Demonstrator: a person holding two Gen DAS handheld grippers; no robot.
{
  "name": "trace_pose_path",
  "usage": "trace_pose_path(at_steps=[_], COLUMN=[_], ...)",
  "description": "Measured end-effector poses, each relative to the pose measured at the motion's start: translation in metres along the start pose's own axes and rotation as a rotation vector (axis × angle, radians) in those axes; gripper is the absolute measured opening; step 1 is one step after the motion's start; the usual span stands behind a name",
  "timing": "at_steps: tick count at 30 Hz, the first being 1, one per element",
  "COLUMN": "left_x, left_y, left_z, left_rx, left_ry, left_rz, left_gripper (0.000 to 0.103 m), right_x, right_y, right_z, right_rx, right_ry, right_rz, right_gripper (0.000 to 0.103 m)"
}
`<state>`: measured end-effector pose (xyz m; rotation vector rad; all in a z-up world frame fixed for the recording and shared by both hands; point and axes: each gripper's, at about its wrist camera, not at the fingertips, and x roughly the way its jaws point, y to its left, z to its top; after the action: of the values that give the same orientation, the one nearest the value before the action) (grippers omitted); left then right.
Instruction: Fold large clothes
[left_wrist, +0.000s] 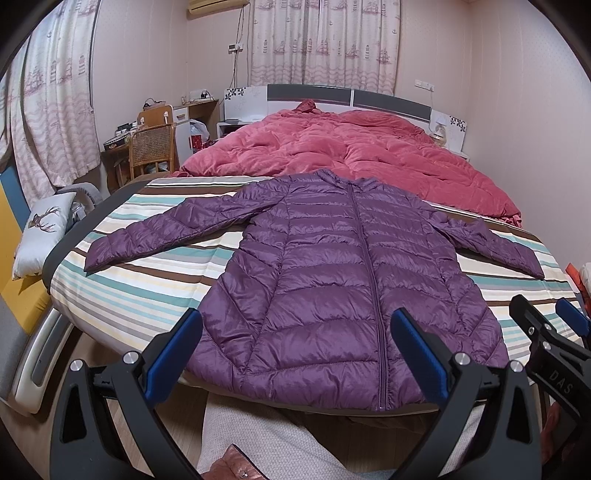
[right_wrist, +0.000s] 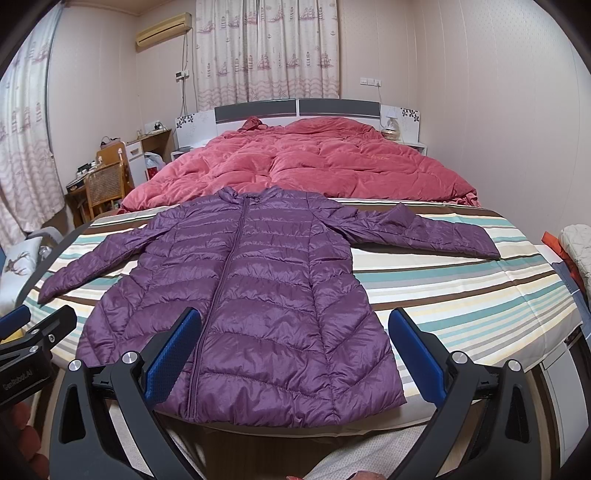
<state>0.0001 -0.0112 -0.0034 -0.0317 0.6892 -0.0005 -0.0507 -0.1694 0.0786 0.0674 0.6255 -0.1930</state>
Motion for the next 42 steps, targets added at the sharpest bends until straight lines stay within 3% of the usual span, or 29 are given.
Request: trace_pose_path(at_steps=[14, 21, 23, 30, 33, 37, 42], left_x=[0.011, 0.041, 0.054, 0.118, 0.144, 0.182, 0.223], left_y=[-0.003, 0.004, 0.006, 0.009, 0.011, 0.016, 0.015], left_z=[0.000, 0.008, 0.012, 0.030, 0.038, 0.052, 0.062], left_rx=[0.017, 0.003, -0.013, -0.009, 0.009, -0.015, -0.015], left_ry=[0.033, 0.019, 0.018, 0.076, 0.086, 0.163, 0.205], left_rz=[-0.019, -0.063, -0.070, 0.025, 0.055, 0.062, 0.081], left_gripper=[0.101, 0.101, 0.101, 0.101, 0.101, 0.101, 0.101], right_x=[0.017, 0.064, 0.082, 0.143, 0.172, 0.206, 0.245], right_y=[-0.014, -0.043, -0.054, -0.107, -0.138, -0.177, -0.238], right_z=[0.005, 0.015, 0.016, 0.017, 0.021, 0.028, 0.038], right_rx=[0.033, 0.061, 0.059, 0.163, 0.235, 0.307, 0.480], right_ry=[0.051, 0.130, 0.147, 0.201, 0.245, 0.281, 0.285], right_rz=[-0.033, -0.065, -0.038, -0.065, -0.118, -0.199, -0.207], right_gripper=[0.100, 0.100, 0.100, 0.100, 0.100, 0.100, 0.100])
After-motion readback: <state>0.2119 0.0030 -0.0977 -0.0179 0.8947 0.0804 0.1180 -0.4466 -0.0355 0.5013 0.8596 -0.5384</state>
